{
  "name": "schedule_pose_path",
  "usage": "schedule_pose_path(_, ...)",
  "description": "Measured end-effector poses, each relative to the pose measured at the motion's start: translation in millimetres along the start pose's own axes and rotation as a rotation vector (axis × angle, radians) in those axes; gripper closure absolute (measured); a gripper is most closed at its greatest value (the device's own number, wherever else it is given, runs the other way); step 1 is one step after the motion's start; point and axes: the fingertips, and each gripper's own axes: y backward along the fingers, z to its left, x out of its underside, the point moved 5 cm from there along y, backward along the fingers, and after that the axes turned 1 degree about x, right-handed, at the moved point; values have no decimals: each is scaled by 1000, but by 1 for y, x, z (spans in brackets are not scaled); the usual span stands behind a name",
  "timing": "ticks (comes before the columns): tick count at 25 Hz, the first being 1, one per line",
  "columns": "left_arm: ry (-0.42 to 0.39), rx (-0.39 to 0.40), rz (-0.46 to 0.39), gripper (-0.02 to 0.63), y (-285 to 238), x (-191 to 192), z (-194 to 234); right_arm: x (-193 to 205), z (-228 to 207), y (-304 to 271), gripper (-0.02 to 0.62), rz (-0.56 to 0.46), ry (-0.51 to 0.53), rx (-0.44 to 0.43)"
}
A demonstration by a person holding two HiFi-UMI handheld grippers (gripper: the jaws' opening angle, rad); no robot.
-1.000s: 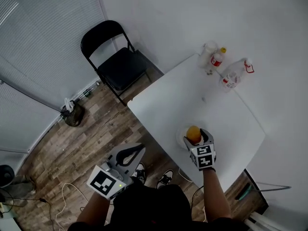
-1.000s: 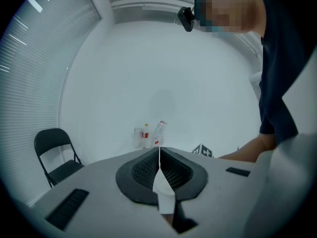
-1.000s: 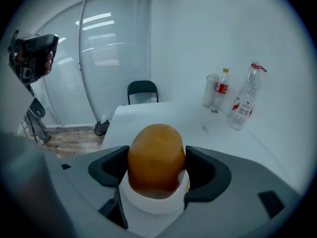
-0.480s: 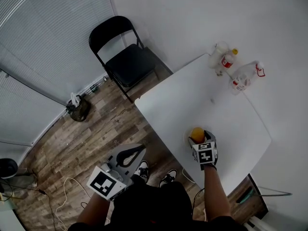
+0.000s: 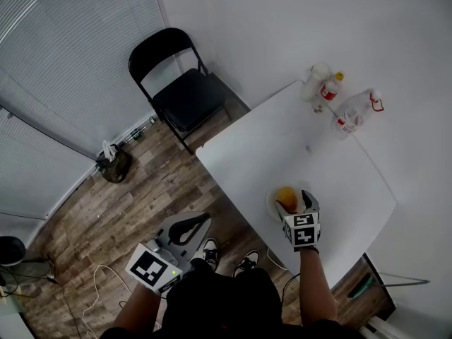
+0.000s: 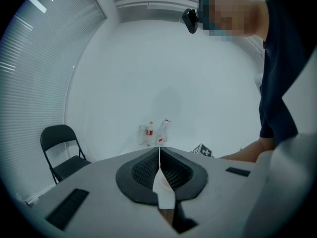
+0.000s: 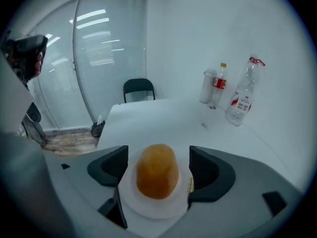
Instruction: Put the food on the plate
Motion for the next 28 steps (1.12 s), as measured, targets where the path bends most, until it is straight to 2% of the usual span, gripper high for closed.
schedule_pose_path(4,-11,32,-16,583,-2,-6,-5,-35,5,47,225,-151,-32,-44)
schedule_pose_path(7,-56,76,-35,583,-9,-11,-13,-56,17,85,242,-250,-18,-84)
schedule_pose_path(10,-59,120,-55,583,-15,-24,-25,-74,18,128,386,-367,-12,-21)
schedule_pose_path(17,-109,226,-108,583,-22,-48,-51,-100,18,221,520,-587,-59,105)
schedule_pose_path(22,-129,293,-131,583,-26,-63,-77,-103,19,276,573,-680,-40,165)
schedule_pose_path(28,-174,320,-156,583,-25,-75,-95,-95,22,311,574,-710,-54,209)
